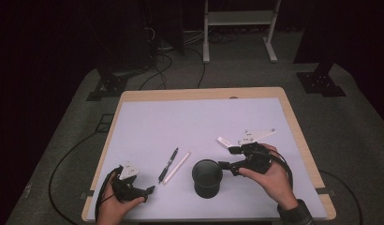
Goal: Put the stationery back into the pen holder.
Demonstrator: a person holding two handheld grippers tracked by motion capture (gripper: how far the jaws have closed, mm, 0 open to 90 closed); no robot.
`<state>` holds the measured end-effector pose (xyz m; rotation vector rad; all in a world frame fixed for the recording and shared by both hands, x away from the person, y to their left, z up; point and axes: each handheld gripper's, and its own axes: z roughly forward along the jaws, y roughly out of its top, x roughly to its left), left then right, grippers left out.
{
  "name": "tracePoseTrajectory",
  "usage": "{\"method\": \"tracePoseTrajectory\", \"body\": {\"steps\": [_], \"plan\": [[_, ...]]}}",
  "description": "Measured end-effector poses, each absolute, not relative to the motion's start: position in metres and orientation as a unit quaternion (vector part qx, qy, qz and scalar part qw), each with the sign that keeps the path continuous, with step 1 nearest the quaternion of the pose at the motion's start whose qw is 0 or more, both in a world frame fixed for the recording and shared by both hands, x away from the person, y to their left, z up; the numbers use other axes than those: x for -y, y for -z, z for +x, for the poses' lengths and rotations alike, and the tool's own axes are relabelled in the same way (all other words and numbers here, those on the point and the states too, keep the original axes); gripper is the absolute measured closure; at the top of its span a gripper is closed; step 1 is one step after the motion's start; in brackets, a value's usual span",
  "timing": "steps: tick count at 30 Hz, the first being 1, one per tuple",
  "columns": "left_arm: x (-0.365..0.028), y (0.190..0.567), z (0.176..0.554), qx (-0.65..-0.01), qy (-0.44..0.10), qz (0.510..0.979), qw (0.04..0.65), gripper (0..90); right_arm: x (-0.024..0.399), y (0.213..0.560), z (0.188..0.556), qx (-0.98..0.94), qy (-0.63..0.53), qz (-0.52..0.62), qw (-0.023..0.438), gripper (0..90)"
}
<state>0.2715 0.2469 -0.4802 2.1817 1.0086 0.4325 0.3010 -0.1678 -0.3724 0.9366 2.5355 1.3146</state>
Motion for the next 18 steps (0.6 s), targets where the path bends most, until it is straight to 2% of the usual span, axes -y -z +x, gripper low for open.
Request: {"method": "tracePoseTrajectory", "body": {"steps": [18], "plan": [[-0.247,0.480,0.271,-0.388,-0.167,0.839,0.343,0.0,0.219,0.391,0.294,-0.822,-0.425,0.363,0.110,27.0]]}}
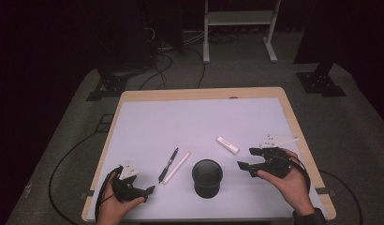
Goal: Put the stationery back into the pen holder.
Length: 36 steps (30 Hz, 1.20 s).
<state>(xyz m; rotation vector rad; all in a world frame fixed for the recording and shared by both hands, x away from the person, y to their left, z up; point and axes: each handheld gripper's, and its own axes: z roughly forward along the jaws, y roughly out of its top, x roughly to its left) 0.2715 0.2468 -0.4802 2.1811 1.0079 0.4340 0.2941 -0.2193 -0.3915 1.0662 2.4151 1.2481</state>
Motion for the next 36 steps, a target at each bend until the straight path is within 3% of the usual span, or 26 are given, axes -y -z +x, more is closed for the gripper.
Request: {"method": "tracePoseTrajectory", "body": {"steps": [20,36], "plan": [[-0.246,0.480,0.271,-0.390,-0.167,0.838,0.344,0.0,0.252,0.436,0.291,-0.819,-0.398,0.392,0.133,18.7],[-0.246,0.480,0.271,-0.392,-0.168,0.837,0.342,0.0,0.271,0.473,0.277,-0.820,-0.363,0.411,0.168,17.4]]}}
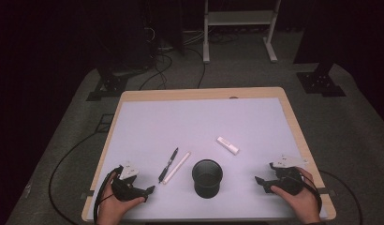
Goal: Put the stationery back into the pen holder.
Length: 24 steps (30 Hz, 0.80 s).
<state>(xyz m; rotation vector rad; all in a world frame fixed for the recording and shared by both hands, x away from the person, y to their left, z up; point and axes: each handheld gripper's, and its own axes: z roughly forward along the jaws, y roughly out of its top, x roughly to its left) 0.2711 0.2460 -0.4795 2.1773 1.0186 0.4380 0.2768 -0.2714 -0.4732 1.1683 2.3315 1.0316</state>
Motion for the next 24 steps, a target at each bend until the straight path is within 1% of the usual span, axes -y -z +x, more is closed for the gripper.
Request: {"method": "tracePoseTrajectory", "body": {"steps": [3,5,10,11,12,14,16,18,20,24], "plan": [[-0.246,0.479,0.271,-0.395,-0.172,0.835,0.342,1.1,0.273,0.482,0.274,-0.823,-0.355,0.411,0.167,15.5],[-0.246,0.477,0.269,-0.396,-0.173,0.832,0.347,5.4,0.273,0.484,0.273,-0.823,-0.363,0.402,0.170,13.1],[-0.244,0.474,0.271,-0.390,-0.172,0.833,0.353,8.5,0.273,0.484,0.272,-0.824,-0.361,0.401,0.173,12.9],[-0.243,0.474,0.271,-0.389,-0.171,0.832,0.356,11.9,0.273,0.484,0.272,-0.824,-0.361,0.401,0.173,12.8],[-0.242,0.472,0.272,-0.387,-0.172,0.832,0.357,13.1,0.273,0.484,0.272,-0.824,-0.361,0.401,0.173,12.8],[-0.240,0.470,0.272,-0.391,-0.172,0.829,0.361,13.2,0.273,0.484,0.272,-0.824,-0.361,0.401,0.173,12.8],[-0.240,0.468,0.273,-0.387,-0.171,0.828,0.367,15.8,0.273,0.484,0.272,-0.824,-0.361,0.401,0.173,12.8],[-0.239,0.465,0.274,-0.385,-0.168,0.830,0.366,16.5,0.273,0.484,0.272,-0.824,-0.361,0.401,0.173,12.8],[-0.237,0.462,0.274,-0.380,-0.166,0.833,0.367,21.2,0.273,0.484,0.272,-0.824,-0.361,0.401,0.173,12.8],[-0.234,0.458,0.276,-0.379,-0.169,0.834,0.364,24.5,0.273,0.484,0.273,-0.824,-0.361,0.402,0.172,12.8]]}}
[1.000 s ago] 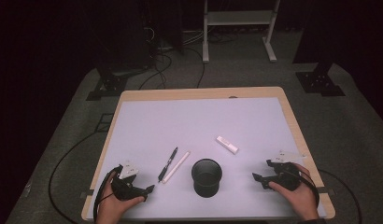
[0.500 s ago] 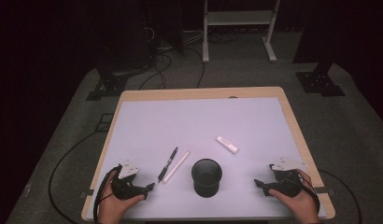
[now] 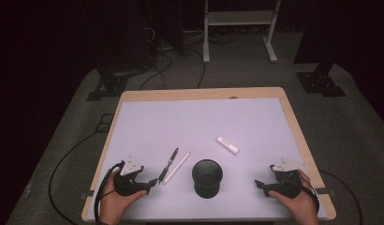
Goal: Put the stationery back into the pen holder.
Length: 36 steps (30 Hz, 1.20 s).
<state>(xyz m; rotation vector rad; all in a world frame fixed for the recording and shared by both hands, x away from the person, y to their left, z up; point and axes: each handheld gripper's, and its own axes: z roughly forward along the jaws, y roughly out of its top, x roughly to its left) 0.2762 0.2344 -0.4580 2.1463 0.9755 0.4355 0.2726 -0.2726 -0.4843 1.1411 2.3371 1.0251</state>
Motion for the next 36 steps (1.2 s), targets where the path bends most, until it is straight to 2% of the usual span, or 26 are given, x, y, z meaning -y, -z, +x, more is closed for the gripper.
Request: {"method": "tracePoseTrajectory", "body": {"steps": [9,36], "plan": [[-0.228,0.451,0.284,-0.381,-0.169,0.834,0.362,31.9,0.273,0.484,0.273,-0.824,-0.361,0.402,0.172,12.8],[-0.204,0.433,0.315,-0.390,-0.171,0.830,0.362,40.6,0.273,0.484,0.273,-0.824,-0.361,0.402,0.171,12.8]]}}
